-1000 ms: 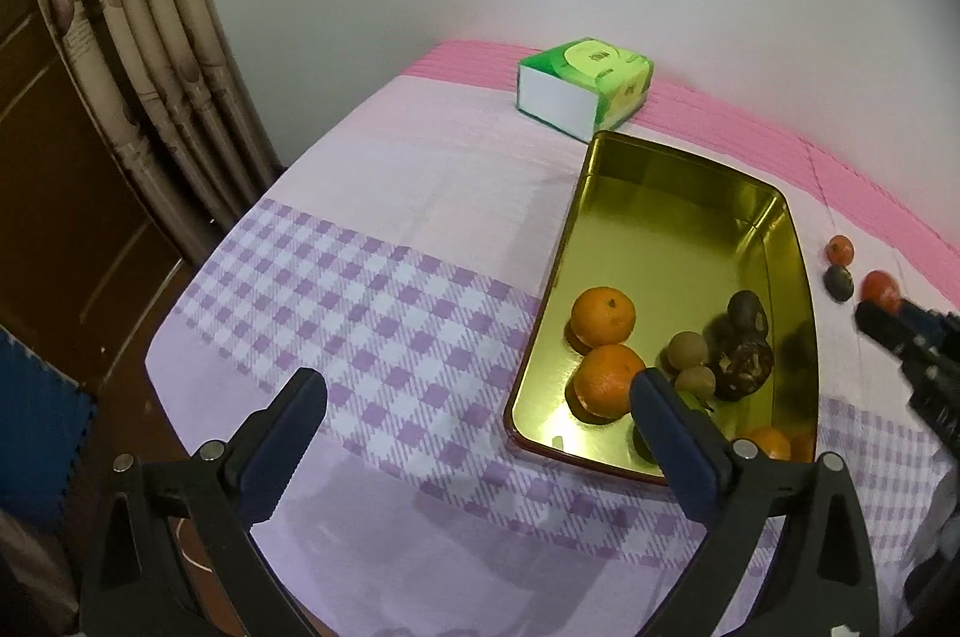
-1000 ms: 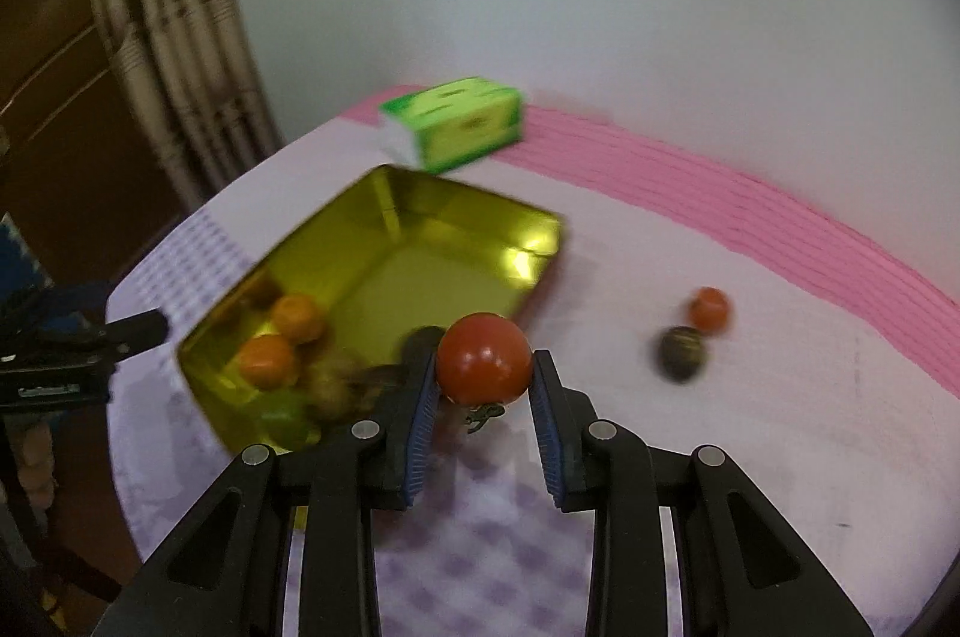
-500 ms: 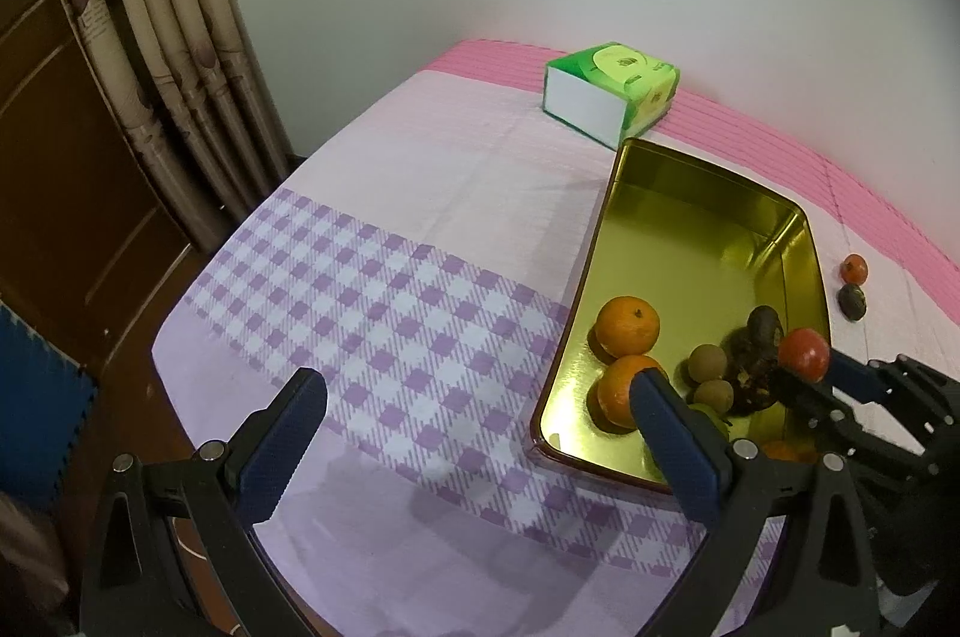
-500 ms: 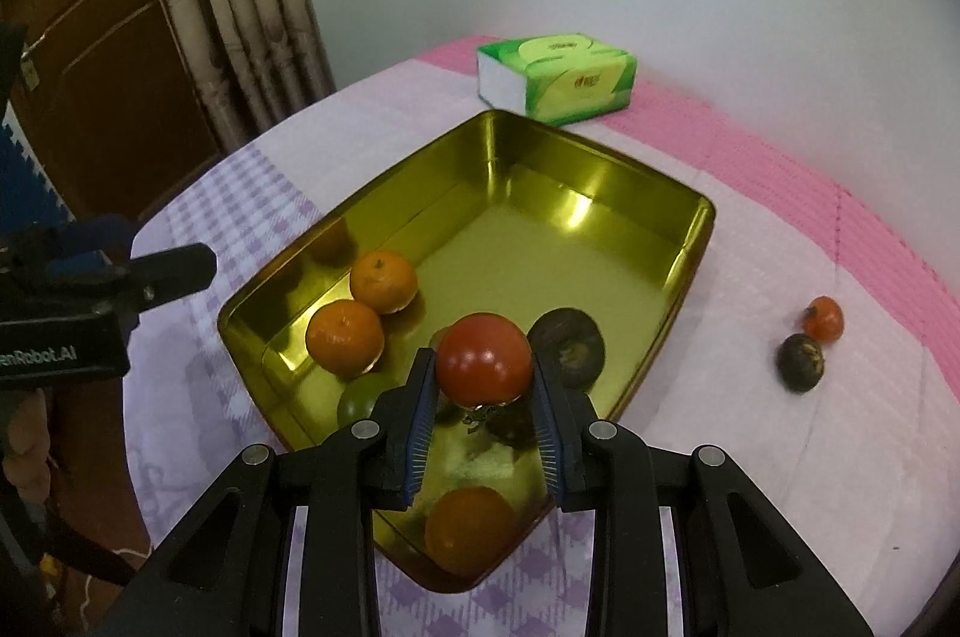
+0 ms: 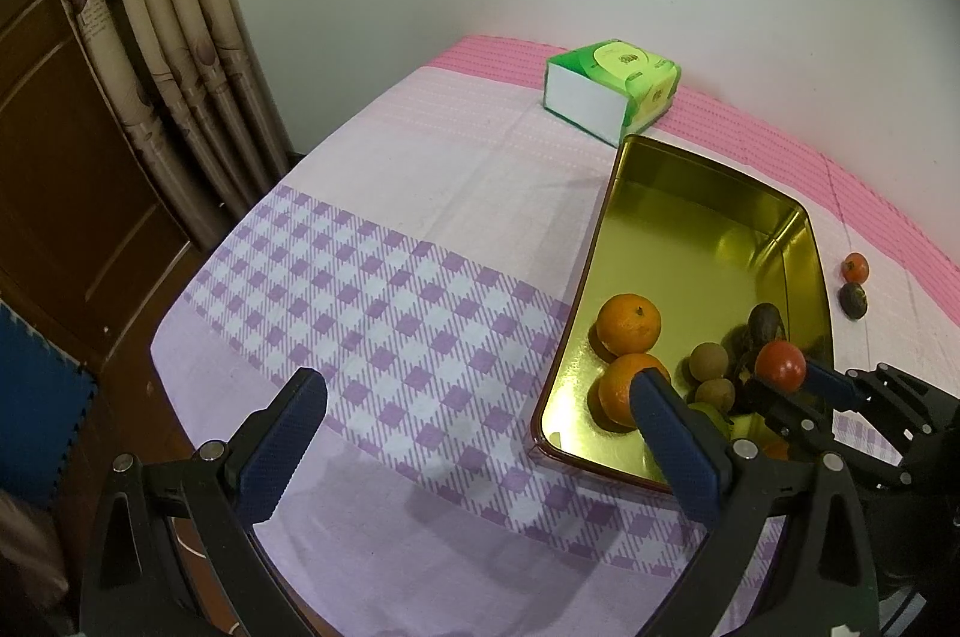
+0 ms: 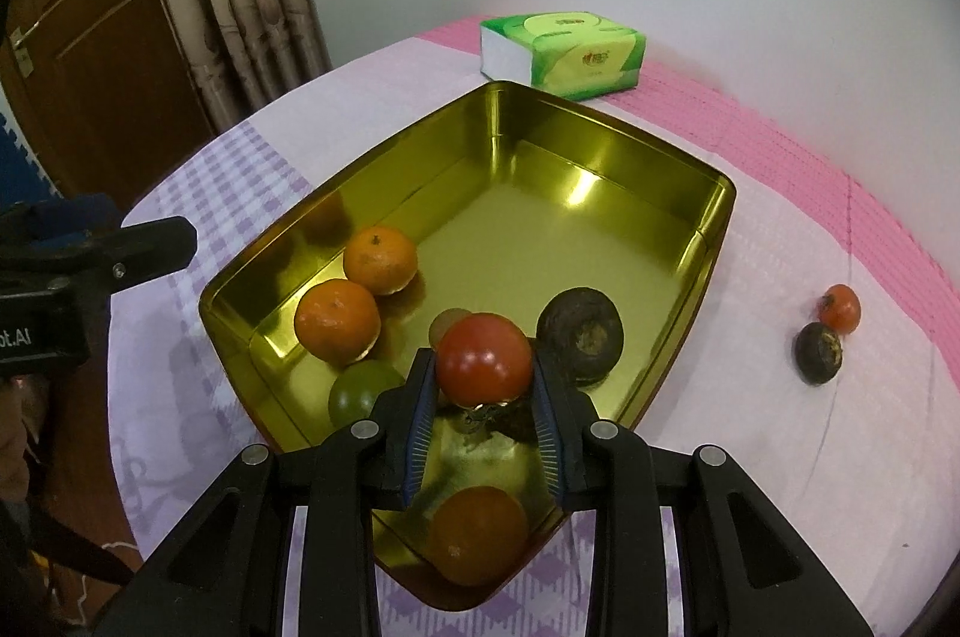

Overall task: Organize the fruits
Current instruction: 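Carry the red tomato over the tin, lower it and open the right gripper, then withdraw the right gripper while the left gripper moves to the dark brown fruit, then close the left gripper on the dark brown fruit and lift it, then carry the dark brown fruit over the tin, lower it and open the left gripper, then move the right gripper to the last red tomato and close on it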

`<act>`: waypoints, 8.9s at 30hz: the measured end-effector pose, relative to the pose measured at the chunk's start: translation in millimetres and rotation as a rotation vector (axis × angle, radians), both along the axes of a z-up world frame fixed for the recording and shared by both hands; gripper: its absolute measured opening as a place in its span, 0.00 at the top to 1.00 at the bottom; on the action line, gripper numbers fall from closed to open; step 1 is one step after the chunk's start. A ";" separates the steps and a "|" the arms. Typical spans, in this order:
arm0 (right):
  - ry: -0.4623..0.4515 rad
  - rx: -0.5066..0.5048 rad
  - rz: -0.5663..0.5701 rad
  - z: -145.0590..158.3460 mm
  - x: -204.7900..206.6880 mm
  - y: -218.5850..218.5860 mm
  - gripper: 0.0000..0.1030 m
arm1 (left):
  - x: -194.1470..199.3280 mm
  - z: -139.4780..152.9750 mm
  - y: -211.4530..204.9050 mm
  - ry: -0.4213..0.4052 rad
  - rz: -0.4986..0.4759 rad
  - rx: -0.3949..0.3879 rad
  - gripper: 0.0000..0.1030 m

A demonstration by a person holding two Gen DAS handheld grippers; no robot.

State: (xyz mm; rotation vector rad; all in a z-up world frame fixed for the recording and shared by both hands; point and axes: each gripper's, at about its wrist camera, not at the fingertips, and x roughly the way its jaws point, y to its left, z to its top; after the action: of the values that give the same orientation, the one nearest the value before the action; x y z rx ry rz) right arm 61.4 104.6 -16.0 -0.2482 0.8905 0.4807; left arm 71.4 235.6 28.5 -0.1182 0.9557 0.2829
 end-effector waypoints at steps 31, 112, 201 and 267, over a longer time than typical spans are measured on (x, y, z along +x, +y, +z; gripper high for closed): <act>-0.127 0.037 -0.310 32.4 1.5 -127.4 0.18 | 0.7 -0.9 -9.7 0.000 -0.030 0.021 0.02; -0.030 -0.032 -0.595 -36.3 84.4 -307.8 0.00 | 173.2 -74.1 -301.0 0.205 -0.601 -0.098 0.67; -0.034 -0.032 -0.595 -36.5 84.4 -308.4 0.00 | 65.1 -52.4 -100.5 0.219 -0.300 -0.097 0.68; 0.009 -0.029 -0.624 -35.6 84.9 -303.5 0.00 | 32.1 -6.8 -44.3 0.063 -0.189 -0.009 0.38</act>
State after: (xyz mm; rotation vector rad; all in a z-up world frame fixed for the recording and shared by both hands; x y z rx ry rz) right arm 146.3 -198.9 -51.6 0.0134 0.9299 -0.1108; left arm 103.4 191.3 21.7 -0.0266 1.0236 0.1084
